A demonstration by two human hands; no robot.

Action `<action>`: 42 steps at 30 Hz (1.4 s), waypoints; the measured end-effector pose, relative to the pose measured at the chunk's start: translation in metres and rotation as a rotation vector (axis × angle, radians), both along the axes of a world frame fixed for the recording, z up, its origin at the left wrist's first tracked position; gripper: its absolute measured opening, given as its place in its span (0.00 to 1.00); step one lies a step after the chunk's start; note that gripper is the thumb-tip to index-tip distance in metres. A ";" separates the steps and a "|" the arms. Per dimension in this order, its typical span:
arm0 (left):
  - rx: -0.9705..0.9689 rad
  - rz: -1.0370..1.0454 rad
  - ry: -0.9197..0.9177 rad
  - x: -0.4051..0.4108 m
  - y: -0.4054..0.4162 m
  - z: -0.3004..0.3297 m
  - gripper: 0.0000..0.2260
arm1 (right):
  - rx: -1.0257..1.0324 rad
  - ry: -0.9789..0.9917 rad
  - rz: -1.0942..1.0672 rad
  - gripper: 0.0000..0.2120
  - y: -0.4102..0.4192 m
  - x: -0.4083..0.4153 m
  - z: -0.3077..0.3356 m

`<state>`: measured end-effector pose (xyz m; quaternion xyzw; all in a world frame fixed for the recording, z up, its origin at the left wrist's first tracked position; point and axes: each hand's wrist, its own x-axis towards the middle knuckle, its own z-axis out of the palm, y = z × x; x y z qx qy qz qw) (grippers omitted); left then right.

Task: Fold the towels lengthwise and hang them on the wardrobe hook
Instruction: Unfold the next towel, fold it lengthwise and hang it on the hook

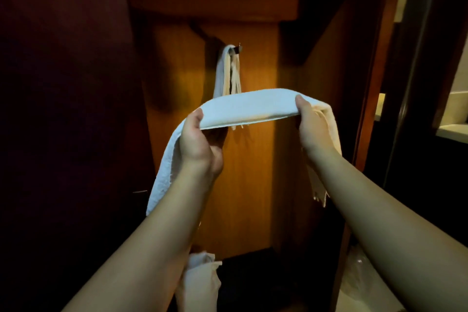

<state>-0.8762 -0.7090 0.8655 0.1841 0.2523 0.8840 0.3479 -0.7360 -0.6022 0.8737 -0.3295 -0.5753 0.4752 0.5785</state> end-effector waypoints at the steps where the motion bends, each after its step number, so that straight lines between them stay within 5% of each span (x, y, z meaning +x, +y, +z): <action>1: 0.003 0.002 0.021 -0.003 0.006 0.005 0.14 | -0.043 0.061 -0.002 0.27 0.011 -0.002 0.001; 3: -0.008 0.015 0.067 -0.008 0.021 0.014 0.09 | -0.094 0.145 0.005 0.11 0.035 -0.007 0.000; 5: -0.033 0.033 0.111 -0.012 0.037 0.024 0.07 | -0.104 0.184 0.037 0.07 0.055 -0.013 0.006; 14: -0.065 0.079 0.345 -0.042 0.123 0.072 0.22 | -0.049 0.129 0.220 0.10 0.164 -0.038 0.062; 19: -0.120 0.097 0.419 -0.065 0.168 0.107 0.29 | -0.025 0.033 0.289 0.32 0.223 -0.065 0.097; 26: -0.144 0.108 0.417 -0.097 0.216 0.150 0.30 | 0.009 0.012 0.309 0.29 0.279 -0.103 0.152; 30: -0.171 0.111 0.406 -0.116 0.237 0.173 0.30 | 0.072 0.000 0.324 0.19 0.298 -0.120 0.182; 42: -0.296 0.030 0.364 -0.193 0.307 0.179 0.36 | 0.050 -0.148 0.225 0.17 0.367 -0.187 0.192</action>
